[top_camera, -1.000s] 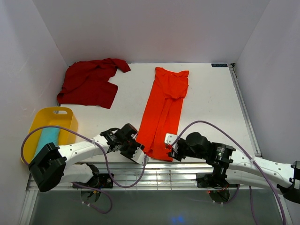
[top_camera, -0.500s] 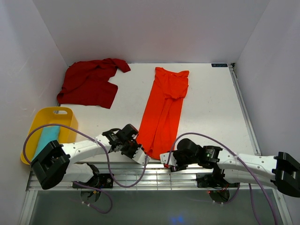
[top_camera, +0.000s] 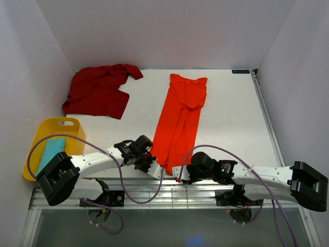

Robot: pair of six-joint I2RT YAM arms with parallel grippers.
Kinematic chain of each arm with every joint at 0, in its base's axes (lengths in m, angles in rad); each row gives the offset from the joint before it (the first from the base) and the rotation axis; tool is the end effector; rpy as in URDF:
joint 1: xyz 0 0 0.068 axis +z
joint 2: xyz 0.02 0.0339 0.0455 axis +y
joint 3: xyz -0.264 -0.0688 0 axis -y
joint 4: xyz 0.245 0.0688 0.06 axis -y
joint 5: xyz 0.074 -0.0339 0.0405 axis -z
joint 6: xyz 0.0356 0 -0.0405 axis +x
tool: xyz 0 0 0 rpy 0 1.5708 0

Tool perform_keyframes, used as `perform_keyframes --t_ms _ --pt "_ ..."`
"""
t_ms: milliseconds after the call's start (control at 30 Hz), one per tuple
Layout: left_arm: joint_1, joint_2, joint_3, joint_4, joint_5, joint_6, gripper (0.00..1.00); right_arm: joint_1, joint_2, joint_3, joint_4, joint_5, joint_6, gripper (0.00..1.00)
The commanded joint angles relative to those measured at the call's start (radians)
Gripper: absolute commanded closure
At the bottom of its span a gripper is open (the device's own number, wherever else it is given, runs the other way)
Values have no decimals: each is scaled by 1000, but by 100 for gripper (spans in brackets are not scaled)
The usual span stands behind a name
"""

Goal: Roll the t-shirts
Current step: Roll the T-shirt to the center of the board.

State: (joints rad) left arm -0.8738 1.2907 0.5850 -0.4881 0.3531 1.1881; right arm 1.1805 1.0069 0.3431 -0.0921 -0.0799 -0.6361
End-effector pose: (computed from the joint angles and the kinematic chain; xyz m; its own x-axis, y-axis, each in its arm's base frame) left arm 0.1266 -0.1704 0.1541 0.5204 0.7344 -0.4357 0.8528 -0.4729 0.2214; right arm 0.0691 0.1754 0.1578 0.3508 -0.7037 -0.6179 -0.9144 -0.1150 -0.3882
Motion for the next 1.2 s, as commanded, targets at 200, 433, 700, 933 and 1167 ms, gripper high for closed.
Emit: perform_keyframes --t_ms 200,433,700,933,1167 --pt "-4 2 52 -9 41 -74 100 4 64 7 66 75 4 85" --pt "24 30 162 -70 46 -150 100 -57 -42 31 66 59 82 92" --pt "108 151 326 -115 43 -203 100 -182 -38 40 80 29 151 92" --pt "183 285 441 -129 17 -246 100 -301 42 65 181 29 205 92" --pt "219 352 498 -133 -5 -243 100 -374 79 91 246 -32 256 91"
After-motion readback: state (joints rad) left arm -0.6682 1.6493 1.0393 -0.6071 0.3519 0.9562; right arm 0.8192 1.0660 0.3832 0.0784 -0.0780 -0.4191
